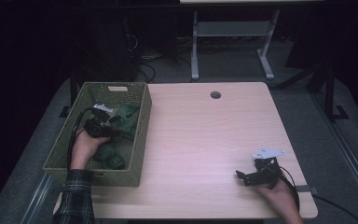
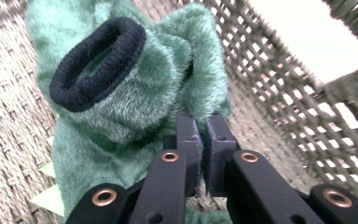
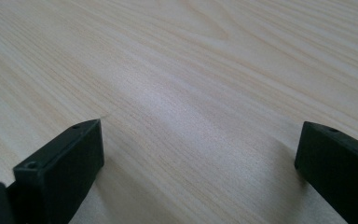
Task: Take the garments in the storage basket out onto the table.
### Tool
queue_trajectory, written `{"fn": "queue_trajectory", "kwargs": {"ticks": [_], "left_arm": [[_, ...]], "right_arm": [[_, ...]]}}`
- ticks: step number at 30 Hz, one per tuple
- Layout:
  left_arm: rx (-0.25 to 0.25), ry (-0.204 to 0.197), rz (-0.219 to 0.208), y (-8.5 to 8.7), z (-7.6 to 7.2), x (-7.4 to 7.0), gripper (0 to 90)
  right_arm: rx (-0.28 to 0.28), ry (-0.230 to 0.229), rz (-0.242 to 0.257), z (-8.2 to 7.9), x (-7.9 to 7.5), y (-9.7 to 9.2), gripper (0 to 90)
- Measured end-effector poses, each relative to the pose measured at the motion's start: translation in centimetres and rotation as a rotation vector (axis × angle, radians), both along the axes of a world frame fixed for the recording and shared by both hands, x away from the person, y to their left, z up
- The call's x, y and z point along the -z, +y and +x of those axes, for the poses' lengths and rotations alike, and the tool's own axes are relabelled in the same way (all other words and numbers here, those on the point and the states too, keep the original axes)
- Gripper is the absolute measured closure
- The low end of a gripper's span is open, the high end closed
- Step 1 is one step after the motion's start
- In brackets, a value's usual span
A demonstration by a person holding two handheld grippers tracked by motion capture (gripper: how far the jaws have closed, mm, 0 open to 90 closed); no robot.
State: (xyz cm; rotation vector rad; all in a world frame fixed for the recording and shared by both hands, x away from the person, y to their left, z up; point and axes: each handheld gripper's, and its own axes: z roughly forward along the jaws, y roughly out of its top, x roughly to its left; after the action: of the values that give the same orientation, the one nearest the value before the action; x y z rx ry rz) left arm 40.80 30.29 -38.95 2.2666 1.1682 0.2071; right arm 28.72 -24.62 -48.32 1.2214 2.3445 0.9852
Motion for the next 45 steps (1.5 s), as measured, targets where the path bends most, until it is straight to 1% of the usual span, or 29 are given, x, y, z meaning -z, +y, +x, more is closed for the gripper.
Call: {"fn": "queue_trajectory", "kwargs": {"ticks": [1, 3, 5, 10, 12, 16, 19, 24, 25, 27, 29, 31, 34, 36, 39, 42, 45], "left_arm": [[0.000, -0.005, -0.004, 0.1, -0.1, -0.2, 86.3], [-0.004, -0.018, -0.027, 0.2, -0.3, -0.7, 86.3], [-0.009, -0.021, -0.058, 0.3, -0.5, -1.1, 86.3], [-0.011, -0.041, -0.137, 0.6, -1.0, -2.4, 86.3], [-0.020, -0.052, -0.173, 0.7, -1.2, -2.8, 86.4], [-0.030, -0.065, -0.223, 1.0, -1.6, -3.8, 86.4], [-0.034, -0.078, -0.235, 1.2, -1.8, -4.3, 86.6], [-0.038, -0.080, -0.262, 1.3, -2.1, -5.4, 86.9], [-0.042, -0.083, -0.273, 1.3, -2.1, -5.6, 86.9], [-0.037, -0.082, -0.281, 1.5, -2.1, -6.1, 86.9], [-0.035, -0.094, -0.288, 1.6, -2.2, -6.9, 87.0], [-0.027, -0.107, -0.307, 1.6, -2.3, -7.8, 87.2], [-0.012, -0.129, -0.301, 1.4, -2.5, -9.1, 87.4], [-0.006, -0.141, -0.311, 1.3, -2.5, -9.9, 87.3], [-0.001, -0.157, -0.321, 1.1, -2.6, -11.0, 87.3], [-0.007, -0.171, -0.348, 1.0, -2.6, -12.0, 87.3], [-0.002, -0.185, -0.353, 0.9, -2.7, -13.1, 87.3]], "right_arm": [[0.000, 0.000, 0.000, 0.0, 0.0, 0.0, 0.9], [0.000, -0.001, 0.000, 0.0, 0.0, 0.0, 0.9], [0.000, 0.000, 0.000, 0.0, 0.0, 0.0, 0.9], [0.000, 0.000, 0.000, 0.0, 0.0, 0.0, 0.9], [0.000, 0.000, 0.000, 0.0, 0.0, 0.0, 0.9], [0.001, 0.000, 0.000, 0.0, 0.0, 0.0, 0.9], [0.000, 0.000, 0.000, 0.0, 0.0, 0.0, 0.9], [0.000, 0.000, 0.000, 0.0, 0.0, 0.0, 0.9], [0.000, 0.000, 0.000, 0.0, 0.0, 0.0, 0.9], [0.000, 0.000, 0.000, 0.0, 0.0, 0.0, 0.9], [0.001, -0.001, 0.000, 0.0, 0.0, 0.0, 0.9], [0.000, 0.000, 0.000, 0.0, 0.0, 0.0, 0.9], [0.001, 0.000, 0.000, 0.0, 0.0, 0.0, 0.9], [0.001, 0.000, 0.001, 0.0, 0.0, 0.0, 0.9], [0.000, 0.000, 0.001, 0.0, 0.0, 0.0, 0.9], [0.000, -0.001, 0.000, 0.0, 0.0, 0.0, 0.9], [0.003, 0.003, 0.002, 0.0, 0.0, 0.0, 0.9]]}}
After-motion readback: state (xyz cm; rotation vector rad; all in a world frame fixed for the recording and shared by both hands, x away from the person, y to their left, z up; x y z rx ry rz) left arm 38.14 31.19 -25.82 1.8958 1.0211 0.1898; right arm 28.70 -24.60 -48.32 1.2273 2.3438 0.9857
